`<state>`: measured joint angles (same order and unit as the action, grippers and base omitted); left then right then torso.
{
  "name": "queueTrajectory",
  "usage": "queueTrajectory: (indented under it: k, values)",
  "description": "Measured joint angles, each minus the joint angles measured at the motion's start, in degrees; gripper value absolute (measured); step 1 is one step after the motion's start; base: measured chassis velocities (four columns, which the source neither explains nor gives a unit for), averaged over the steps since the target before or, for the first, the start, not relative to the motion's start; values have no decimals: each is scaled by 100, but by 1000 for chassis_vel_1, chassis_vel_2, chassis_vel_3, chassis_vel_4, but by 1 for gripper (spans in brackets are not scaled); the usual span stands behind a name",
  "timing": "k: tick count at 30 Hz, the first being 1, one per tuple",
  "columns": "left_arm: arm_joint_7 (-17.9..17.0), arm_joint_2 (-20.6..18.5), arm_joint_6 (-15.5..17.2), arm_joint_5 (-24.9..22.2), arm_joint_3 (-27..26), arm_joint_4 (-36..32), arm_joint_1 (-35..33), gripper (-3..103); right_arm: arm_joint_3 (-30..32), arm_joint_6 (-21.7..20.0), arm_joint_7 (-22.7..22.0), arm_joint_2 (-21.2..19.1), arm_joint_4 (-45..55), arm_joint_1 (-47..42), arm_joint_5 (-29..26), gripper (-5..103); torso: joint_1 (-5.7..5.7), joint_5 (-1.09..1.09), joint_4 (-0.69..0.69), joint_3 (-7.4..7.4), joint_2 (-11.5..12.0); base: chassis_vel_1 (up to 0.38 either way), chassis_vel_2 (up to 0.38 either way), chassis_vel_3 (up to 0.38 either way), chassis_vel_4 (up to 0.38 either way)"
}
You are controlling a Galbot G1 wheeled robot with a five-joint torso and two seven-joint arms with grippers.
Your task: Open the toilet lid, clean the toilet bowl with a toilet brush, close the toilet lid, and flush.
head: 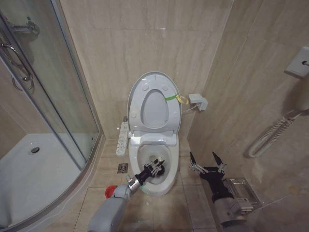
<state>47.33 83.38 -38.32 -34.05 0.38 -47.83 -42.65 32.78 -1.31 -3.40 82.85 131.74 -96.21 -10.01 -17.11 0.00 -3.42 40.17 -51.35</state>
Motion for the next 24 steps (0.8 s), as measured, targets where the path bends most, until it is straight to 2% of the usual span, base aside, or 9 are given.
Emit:
queueTrajectory:
  k: [2,5,9,13,15,19,24]
  values:
    - [2,-5,94,-94,-2,-319,-178,20,0,0,0,0,0,0,0,100,1,1,-1,-1,0,0,0,0,0]
    - [92,90,78,-118,-26,-218,-242,20,0,0,0,0,0,0,0,100,1,1,0,-1,-1,0,0,0,0]
    - [396,337,-185,-107,-247,671,-93,20,0,0,0,0,0,0,0,100,1,0,-1,-2,-1,0,0,0,0]
    - [457,275,-229,-107,-340,924,-81,20,0,0,0,0,0,0,0,100,0,0,1,-1,-1,0,0,0,0]
    - [457,249,-228,-113,-345,885,-91,20,0,0,0,0,0,0,0,100,0,1,1,-1,-1,0,0,0,0]
    - [305,28,15,-191,-267,67,-259,22,0,0,0,0,0,0,0,100,0,-1,-3,0,-1,0,0,0,0]
    - [68,-83,218,-295,-56,-438,-306,22,0,0,0,1,0,0,0,100,1,0,-3,-1,-1,0,0,0,0]
